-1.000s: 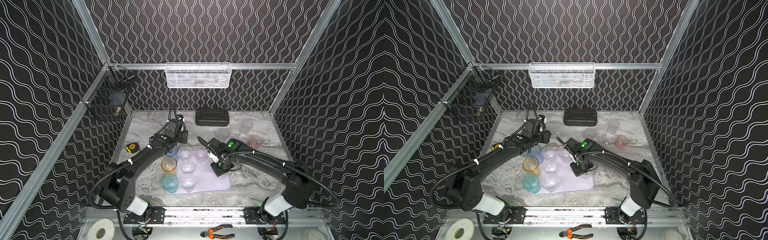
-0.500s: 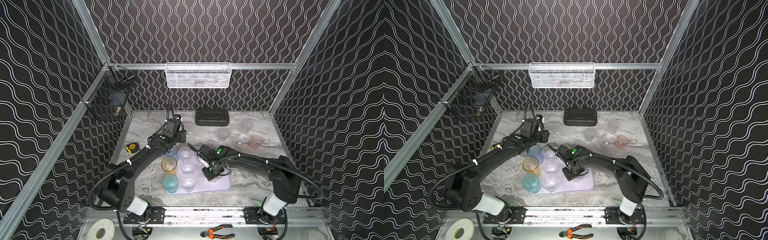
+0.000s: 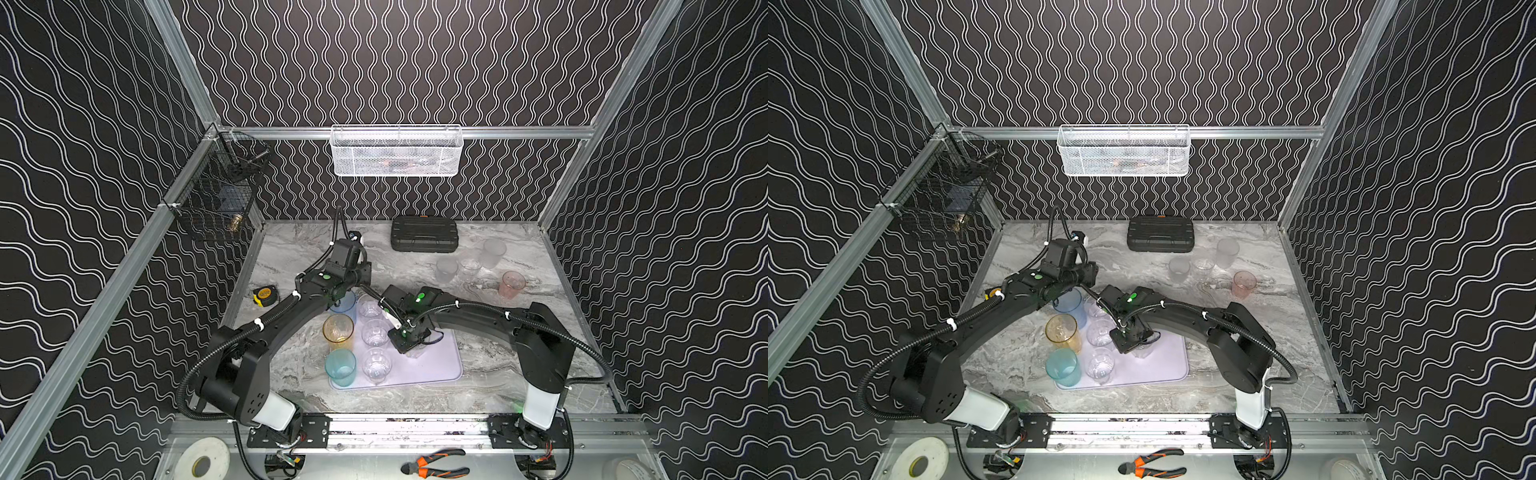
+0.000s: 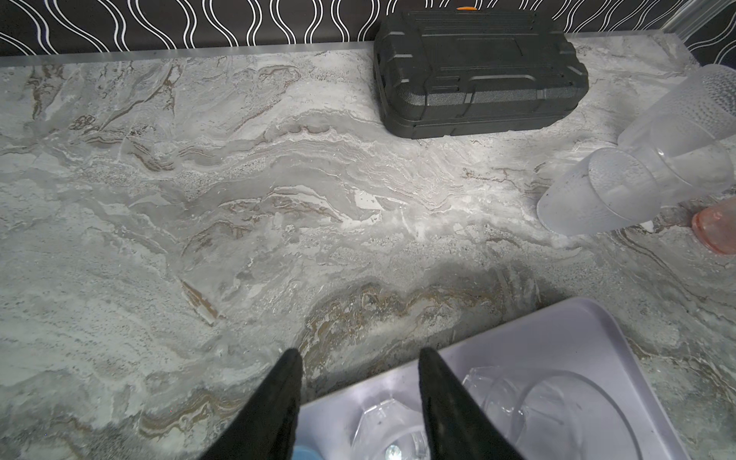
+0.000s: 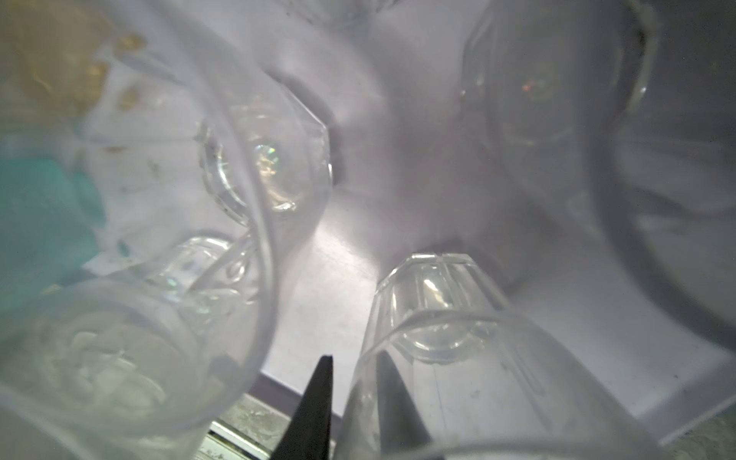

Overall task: Place the glasses into the tray
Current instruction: Place the glass on the tray.

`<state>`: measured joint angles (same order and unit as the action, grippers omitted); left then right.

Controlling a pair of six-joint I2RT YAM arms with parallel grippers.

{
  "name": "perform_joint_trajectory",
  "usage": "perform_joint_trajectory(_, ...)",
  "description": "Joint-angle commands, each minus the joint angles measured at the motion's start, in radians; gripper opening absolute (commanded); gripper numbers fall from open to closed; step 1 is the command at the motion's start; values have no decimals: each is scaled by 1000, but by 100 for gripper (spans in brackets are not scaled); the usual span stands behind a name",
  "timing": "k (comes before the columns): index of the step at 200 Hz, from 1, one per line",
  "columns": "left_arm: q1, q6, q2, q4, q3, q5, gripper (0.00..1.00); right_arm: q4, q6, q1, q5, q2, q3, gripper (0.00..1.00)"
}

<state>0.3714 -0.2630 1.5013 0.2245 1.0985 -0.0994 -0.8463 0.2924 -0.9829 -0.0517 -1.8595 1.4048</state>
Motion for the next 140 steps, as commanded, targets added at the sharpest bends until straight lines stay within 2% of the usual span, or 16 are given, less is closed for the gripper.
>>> perform_joint_trajectory(1, -2, 7, 2, -19, -1, 16, 52, 29, -18, 0, -14, 31, 29, 32)
perform_joint_trajectory(38, -2, 16, -2, -14, 4, 11, 53, -19, -3, 53, 4, 129, 20, 43)
perform_joint_trajectory(80, 9, 22, -4, -6, 19, 19, 53, -4, 53, 165, 11, 272, -122, 54)
perform_joint_trajectory(119, 153, 86, -16, 19, 35, -19, 53, 79, 59, 208, -54, 284, -222, 57)
perform_joint_trajectory(140, 177, 72, -36, 31, 18, 9, 53, 100, 55, 208, -54, 248, -241, 54)
